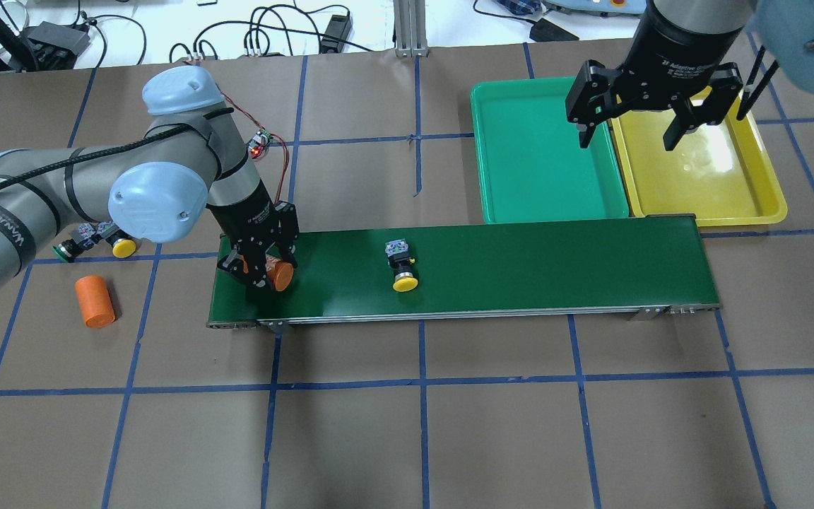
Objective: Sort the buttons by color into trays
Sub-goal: 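Carry the orange cylinder with the left gripper and release it on the belt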
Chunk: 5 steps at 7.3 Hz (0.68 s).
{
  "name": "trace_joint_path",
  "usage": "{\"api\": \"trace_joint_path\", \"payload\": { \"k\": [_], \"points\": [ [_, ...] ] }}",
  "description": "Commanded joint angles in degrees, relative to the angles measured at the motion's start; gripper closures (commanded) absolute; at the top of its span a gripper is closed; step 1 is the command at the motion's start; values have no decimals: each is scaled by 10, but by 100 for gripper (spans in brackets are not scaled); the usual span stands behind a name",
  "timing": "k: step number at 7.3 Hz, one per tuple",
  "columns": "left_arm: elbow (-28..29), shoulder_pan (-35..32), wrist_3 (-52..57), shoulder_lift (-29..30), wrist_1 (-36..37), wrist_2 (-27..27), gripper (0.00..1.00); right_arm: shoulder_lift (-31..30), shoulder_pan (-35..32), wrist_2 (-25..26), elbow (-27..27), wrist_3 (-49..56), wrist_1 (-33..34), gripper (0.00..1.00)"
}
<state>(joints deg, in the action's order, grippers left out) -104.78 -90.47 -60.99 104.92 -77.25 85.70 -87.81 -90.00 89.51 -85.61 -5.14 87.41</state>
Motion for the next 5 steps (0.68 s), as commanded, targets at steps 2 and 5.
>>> {"api": "trace_joint_path", "payload": {
  "k": [2,5],
  "points": [
    [1,0,12,-1,12,23,0,-1,0,0,0,0,0,0],
    [17,41,228,-22,9,56,0,-1,0,0,0,0,0,0]
  ]
}}
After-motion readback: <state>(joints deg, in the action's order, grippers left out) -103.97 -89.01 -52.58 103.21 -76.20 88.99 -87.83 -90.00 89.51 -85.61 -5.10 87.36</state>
